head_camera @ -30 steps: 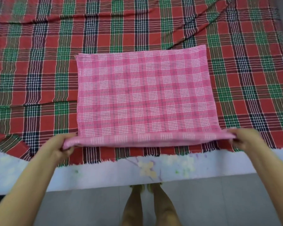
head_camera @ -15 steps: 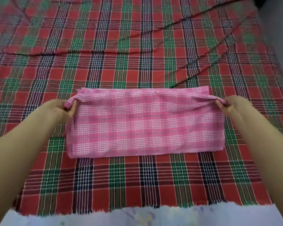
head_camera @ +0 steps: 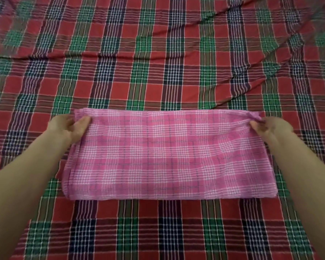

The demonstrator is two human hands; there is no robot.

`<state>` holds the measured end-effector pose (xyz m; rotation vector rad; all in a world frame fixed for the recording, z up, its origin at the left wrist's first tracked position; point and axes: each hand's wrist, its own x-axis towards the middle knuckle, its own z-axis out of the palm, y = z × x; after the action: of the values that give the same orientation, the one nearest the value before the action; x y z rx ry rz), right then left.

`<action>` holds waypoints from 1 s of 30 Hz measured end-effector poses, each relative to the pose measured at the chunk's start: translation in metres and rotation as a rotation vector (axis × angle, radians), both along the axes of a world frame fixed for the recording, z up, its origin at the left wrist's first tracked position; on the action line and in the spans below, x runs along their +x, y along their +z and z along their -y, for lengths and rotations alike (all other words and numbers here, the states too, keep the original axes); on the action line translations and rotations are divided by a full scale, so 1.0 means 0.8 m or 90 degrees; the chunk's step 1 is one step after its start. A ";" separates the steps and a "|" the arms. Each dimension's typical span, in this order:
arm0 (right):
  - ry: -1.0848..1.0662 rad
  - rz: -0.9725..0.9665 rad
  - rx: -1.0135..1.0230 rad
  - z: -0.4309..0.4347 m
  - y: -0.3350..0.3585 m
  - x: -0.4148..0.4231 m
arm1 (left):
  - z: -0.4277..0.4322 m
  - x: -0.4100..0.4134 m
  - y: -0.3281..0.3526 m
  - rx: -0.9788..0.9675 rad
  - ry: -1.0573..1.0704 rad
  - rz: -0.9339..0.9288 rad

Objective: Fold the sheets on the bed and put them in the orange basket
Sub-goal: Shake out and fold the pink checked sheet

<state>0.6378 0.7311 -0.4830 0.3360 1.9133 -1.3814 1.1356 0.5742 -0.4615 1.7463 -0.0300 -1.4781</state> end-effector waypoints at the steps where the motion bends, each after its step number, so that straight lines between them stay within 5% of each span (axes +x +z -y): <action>1: 0.017 -0.070 0.033 -0.002 -0.002 0.010 | -0.009 0.001 -0.003 -0.015 -0.049 0.041; 3: 0.064 -0.265 0.133 -0.013 0.000 0.040 | -0.036 0.002 0.000 -0.070 -0.131 0.179; 6: 0.346 -0.670 0.204 -0.041 0.014 0.128 | -0.104 -0.012 0.003 -0.231 -0.514 0.780; 7: 0.465 -0.748 0.173 -0.047 0.015 0.162 | -0.131 -0.028 0.005 -0.329 -0.658 0.870; 10: 0.829 -0.851 0.155 -0.044 -0.006 0.247 | -0.177 -0.094 -0.016 -0.512 -1.024 0.886; 13: 1.060 -0.901 0.219 -0.029 -0.041 0.242 | -0.153 -0.141 -0.048 -0.416 -1.130 0.934; 20: 0.818 -0.771 0.459 -0.085 -0.064 0.064 | -0.064 -0.117 -0.066 -0.145 -1.047 0.981; 23: 0.691 -0.677 0.485 -0.142 -0.048 0.078 | -0.130 -0.130 -0.053 -0.224 -1.028 1.015; 26: 0.621 -0.592 0.483 -0.192 -0.029 0.116 | -0.241 -0.141 -0.054 -0.390 -1.138 0.929; 30: 0.454 -0.349 0.359 -0.207 0.002 0.118 | -0.280 -0.122 -0.070 -0.352 -1.163 0.919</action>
<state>0.7319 0.8970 -0.4817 -0.4904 2.5014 -0.4632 1.0378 0.7979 -0.5176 1.6618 -2.9277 -0.3970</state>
